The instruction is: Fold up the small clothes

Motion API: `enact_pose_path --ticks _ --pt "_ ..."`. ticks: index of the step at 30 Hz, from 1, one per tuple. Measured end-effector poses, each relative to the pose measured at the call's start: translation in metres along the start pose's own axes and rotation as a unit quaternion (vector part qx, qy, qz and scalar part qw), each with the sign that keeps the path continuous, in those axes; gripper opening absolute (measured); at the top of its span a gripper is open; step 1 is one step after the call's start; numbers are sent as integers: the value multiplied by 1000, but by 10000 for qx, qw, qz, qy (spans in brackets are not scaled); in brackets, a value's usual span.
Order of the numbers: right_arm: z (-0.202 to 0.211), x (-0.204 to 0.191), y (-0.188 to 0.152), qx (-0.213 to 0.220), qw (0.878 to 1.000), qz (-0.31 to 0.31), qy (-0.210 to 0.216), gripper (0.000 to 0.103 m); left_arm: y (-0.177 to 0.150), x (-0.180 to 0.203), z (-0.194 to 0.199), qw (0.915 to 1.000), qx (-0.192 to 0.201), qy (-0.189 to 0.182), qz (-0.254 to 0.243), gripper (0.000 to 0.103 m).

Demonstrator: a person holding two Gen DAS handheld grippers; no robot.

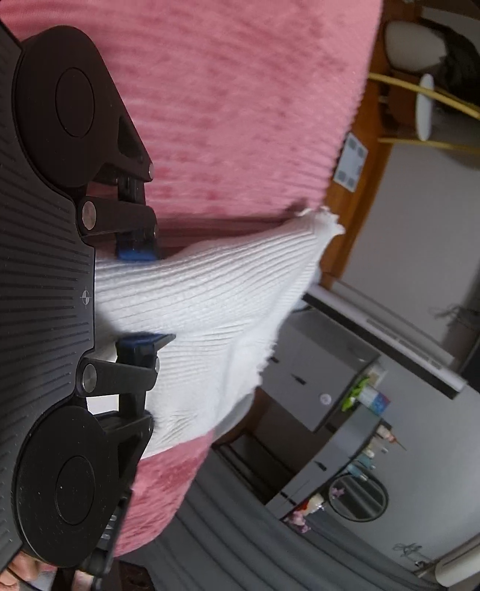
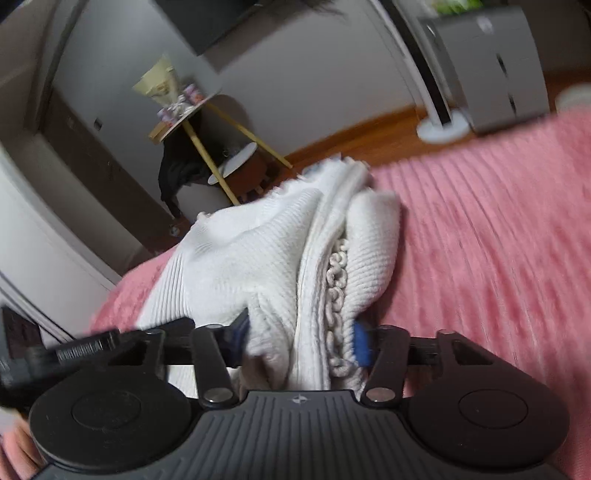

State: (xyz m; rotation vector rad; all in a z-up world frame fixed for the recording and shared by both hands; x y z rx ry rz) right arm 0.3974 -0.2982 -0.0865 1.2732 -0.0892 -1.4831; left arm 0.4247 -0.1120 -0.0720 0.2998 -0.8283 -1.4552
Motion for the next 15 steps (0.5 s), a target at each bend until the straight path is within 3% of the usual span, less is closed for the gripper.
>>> enact_pose_path --ticks 6,12,15 --pt "-6 -60 1 119 9980 475 399 46 14 -29 61 9980 470 397 -143 38" --pt "-21 -101 -42 -280 9936 435 1001 49 -23 -82 100 9925 248 1089 -493 42" --pt "-27 -105 -78 -734 9935 480 727 59 -36 -110 101 9865 58 1590 -374 54"
Point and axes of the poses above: each gripper's, at about its wrist camera, not at the fingertips, and z roughly against the way its jaws point, x to its right, y to its top, the point moved 9 cm from there along -z, roughly the way its jaws point, and after that the axes turned 14 degrees about y, right-handed, at the moved point
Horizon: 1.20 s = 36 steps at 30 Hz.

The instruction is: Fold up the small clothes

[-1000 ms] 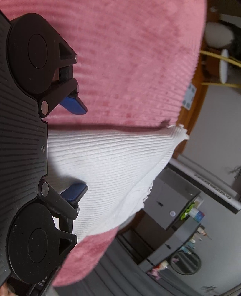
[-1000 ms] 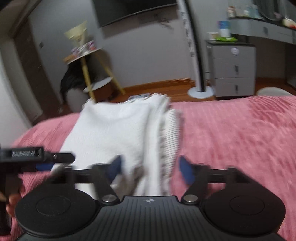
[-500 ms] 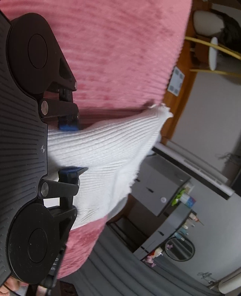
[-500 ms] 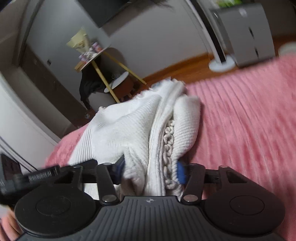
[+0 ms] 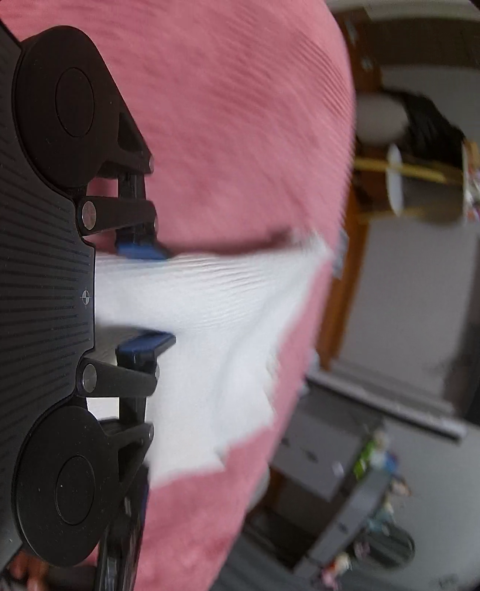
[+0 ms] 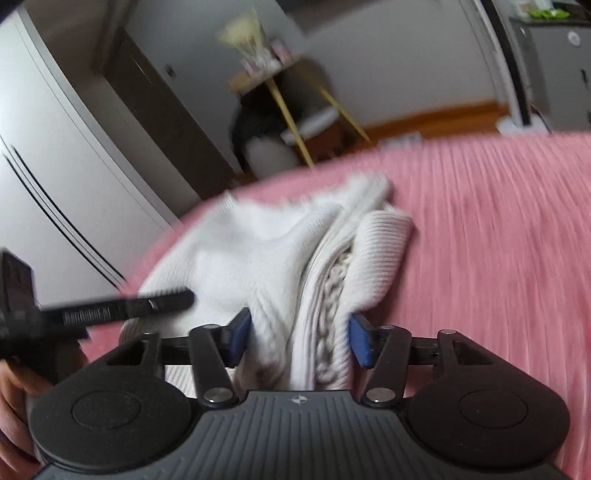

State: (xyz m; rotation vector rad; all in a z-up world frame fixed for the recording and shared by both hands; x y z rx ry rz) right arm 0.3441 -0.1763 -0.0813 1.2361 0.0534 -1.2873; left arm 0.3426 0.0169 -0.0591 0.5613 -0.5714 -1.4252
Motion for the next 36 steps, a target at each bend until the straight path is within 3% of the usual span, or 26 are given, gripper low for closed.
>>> enact_pose_path --ticks 1,4,6,7,9,13,15,18,19,20,21,24,26,29,32,34,36 --pt "5 -2 -5 68 9999 -33 -81 64 -3 -7 4 9999 70 11 81 58" --pt "31 -17 -8 431 9985 39 -322 65 -7 -16 20 9993 326 152 90 67" --pt "42 -30 -6 605 9976 79 -317 64 -8 -18 28 9987 429 241 111 71" --pt "44 -36 -8 633 9978 3 -204 58 -9 -19 29 9988 406 233 138 73" --pt "39 -45 -17 501 9986 -173 -31 51 -15 -22 28 9988 345 270 196 72" --pt "18 -44 -41 121 9985 -525 -108 52 -34 -27 34 9989 255 231 316 77" --pt "8 -39 -50 6 9964 -848 52 56 -44 -27 33 9992 84 135 376 77" --pt "0 -30 -43 184 9914 -1282 208 57 -53 -23 35 9997 23 136 212 77" --pt "1 -27 -39 277 9895 -1393 283 51 -53 -23 37 9997 87 215 115 77" --pt "-1 -26 -36 326 9886 -1433 312 38 -51 -23 40 9994 167 306 25 77" --pt "-2 -25 -33 284 9901 -1356 219 11 -48 -23 44 9989 268 375 -45 77" --pt "12 -39 -29 475 9975 -398 -338 12 -35 -20 54 9963 658 532 -134 77" --pt "30 -51 -27 841 9926 311 -824 12 -30 -15 52 9959 741 502 -125 81" --pt "28 -38 -43 656 9859 636 -1399 13 -35 -3 30 9985 370 391 -114 81" --pt "17 -26 -56 361 9862 741 -1434 16 -42 -8 13 9990 -21 395 222 85" --pt "25 -29 -46 240 9855 698 -1527 42 -38 -15 18 9987 -35 303 418 83" --pt "44 -35 -32 563 9836 719 -1552 45 -29 -20 28 9982 161 365 455 81"
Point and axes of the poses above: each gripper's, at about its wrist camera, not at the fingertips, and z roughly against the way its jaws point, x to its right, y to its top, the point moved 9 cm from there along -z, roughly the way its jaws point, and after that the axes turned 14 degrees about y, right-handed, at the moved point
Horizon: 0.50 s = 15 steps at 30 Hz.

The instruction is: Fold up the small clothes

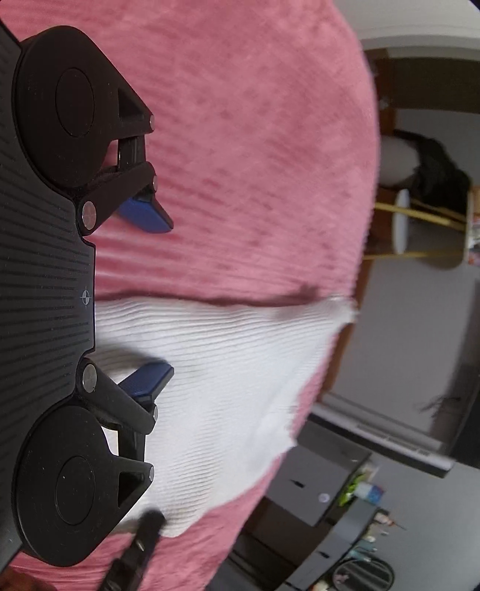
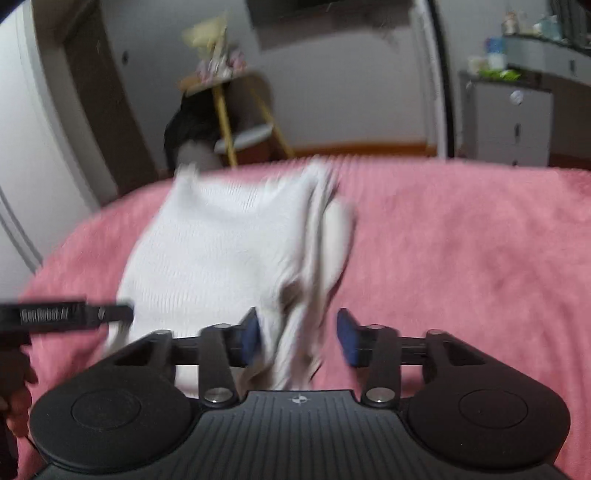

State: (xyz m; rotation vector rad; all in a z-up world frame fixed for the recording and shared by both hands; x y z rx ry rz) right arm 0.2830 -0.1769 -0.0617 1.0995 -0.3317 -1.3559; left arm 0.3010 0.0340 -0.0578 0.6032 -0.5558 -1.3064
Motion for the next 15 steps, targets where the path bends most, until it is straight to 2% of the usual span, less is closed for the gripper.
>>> enact_pose_path --ticks 3,5,7,9,12,14,15 --pt "7 -5 24 416 9986 254 -192 43 20 10 2 9998 211 -32 8 81" --pt "-5 -17 40 531 9963 626 -271 39 35 25 -5 9993 357 -2 -89 83" --pt "-23 -28 53 639 9935 909 -264 28 50 40 -19 9986 511 72 -135 86" --pt "-49 -31 62 567 9934 982 -185 20 60 51 -37 9980 604 161 -74 90" --pt "-80 -26 63 393 9912 1227 -310 20 51 63 -71 9976 295 465 -430 91" --pt "-97 -12 45 79 9879 1435 -590 18 38 66 -83 9953 425 541 -680 94" --pt "-102 -7 40 77 9860 1543 -633 18 33 65 -87 9950 545 531 -642 94"
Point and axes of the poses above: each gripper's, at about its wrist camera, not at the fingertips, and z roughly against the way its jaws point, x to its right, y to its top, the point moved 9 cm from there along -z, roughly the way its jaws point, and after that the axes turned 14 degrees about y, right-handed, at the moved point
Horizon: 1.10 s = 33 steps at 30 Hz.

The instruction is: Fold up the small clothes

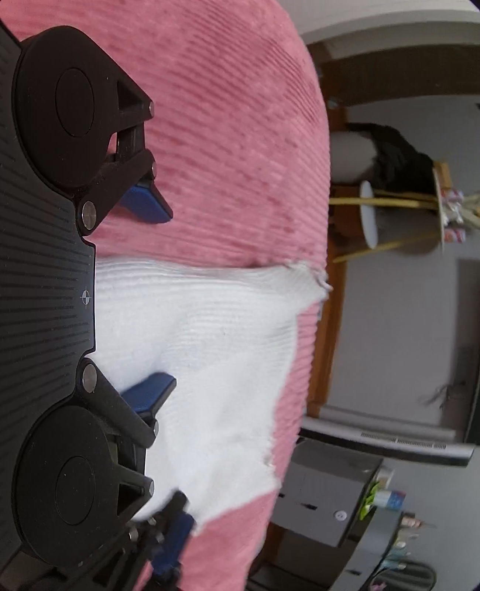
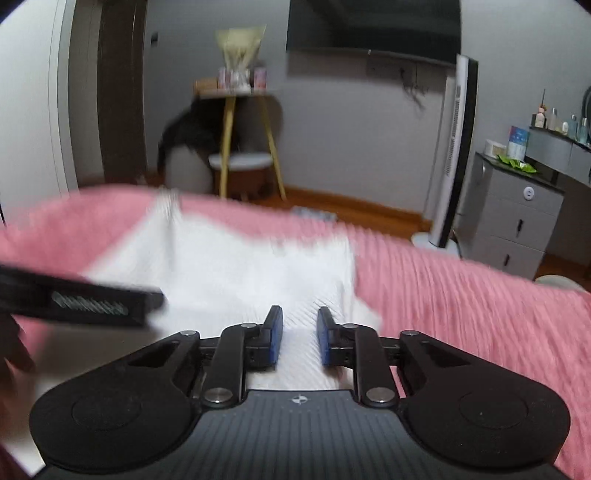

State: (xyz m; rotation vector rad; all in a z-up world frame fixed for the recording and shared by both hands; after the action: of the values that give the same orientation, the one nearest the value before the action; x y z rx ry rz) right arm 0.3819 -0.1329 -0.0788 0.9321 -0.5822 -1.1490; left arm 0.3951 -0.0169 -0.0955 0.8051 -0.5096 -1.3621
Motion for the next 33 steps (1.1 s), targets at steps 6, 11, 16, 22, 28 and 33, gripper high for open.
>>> enact_pose_path --ticks 6,11,16,22,28,33 --pt "-15 -5 -5 280 9978 590 -101 18 -5 0 4 9980 543 323 32 98" --pt "38 -12 9 255 9996 76 57 25 -8 -27 63 9987 -29 32 503 98" --pt "88 -29 -31 77 9998 -148 95 34 -54 -37 80 9984 -447 -13 360 102" --pt "86 -10 -59 -646 9958 -643 -111 61 -63 -53 92 9953 -950 128 -128 102" --pt "138 -23 -57 -1218 9893 -770 -238 99 -75 -63 157 9929 -919 570 -498 102" --pt "174 -39 -67 -1489 9816 -1192 -70 99 -84 -69 191 9909 -1200 545 -274 102"
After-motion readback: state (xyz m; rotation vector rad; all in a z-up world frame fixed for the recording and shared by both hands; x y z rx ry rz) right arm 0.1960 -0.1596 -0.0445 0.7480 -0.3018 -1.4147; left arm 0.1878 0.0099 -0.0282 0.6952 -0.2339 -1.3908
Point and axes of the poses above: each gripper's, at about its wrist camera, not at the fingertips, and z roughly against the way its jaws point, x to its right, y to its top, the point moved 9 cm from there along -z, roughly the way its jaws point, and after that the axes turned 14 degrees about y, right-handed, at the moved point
